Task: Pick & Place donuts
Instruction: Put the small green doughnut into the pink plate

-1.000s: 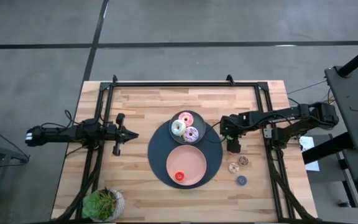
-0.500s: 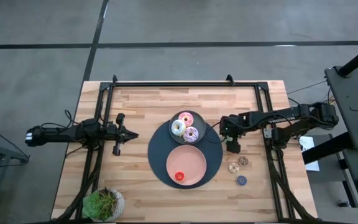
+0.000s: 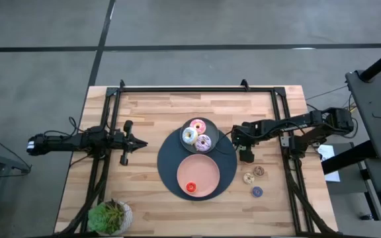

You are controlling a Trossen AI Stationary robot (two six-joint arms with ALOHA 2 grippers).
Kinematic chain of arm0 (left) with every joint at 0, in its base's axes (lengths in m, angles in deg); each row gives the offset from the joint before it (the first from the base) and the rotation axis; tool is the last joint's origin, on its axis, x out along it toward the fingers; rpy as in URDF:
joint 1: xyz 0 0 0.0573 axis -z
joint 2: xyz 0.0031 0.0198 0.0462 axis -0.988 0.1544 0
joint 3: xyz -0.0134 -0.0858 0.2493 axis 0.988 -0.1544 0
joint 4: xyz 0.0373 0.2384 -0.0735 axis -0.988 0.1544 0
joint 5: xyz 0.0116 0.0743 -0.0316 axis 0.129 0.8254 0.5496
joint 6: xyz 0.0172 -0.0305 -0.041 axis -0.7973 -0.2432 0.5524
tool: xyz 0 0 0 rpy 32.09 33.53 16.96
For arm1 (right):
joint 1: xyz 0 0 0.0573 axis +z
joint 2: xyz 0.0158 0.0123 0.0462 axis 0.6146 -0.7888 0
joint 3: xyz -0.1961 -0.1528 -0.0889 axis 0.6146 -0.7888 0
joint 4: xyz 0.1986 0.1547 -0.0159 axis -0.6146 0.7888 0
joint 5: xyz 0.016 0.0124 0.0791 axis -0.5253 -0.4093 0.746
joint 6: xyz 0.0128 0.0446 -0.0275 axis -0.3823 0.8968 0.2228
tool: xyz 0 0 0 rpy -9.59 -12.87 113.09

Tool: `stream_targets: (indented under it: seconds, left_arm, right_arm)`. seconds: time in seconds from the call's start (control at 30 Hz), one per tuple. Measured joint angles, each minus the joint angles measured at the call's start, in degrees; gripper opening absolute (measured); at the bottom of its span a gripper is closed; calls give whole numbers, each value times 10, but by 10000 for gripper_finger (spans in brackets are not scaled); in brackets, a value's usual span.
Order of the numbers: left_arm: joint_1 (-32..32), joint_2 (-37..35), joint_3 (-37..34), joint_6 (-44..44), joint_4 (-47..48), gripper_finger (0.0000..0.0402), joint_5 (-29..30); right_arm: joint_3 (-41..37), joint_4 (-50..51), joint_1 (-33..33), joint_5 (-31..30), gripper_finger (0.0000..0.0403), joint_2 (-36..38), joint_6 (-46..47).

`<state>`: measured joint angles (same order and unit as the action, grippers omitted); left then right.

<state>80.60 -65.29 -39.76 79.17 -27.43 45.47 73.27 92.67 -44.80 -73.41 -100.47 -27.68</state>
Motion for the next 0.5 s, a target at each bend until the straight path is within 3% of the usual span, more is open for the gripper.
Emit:
stream_targets:
  seconds: [0.5]
  left_arm:
    - [0,0,0,0,0,0,0]
  right_arm:
    - [-5,-1,0,2,245,0,-2]
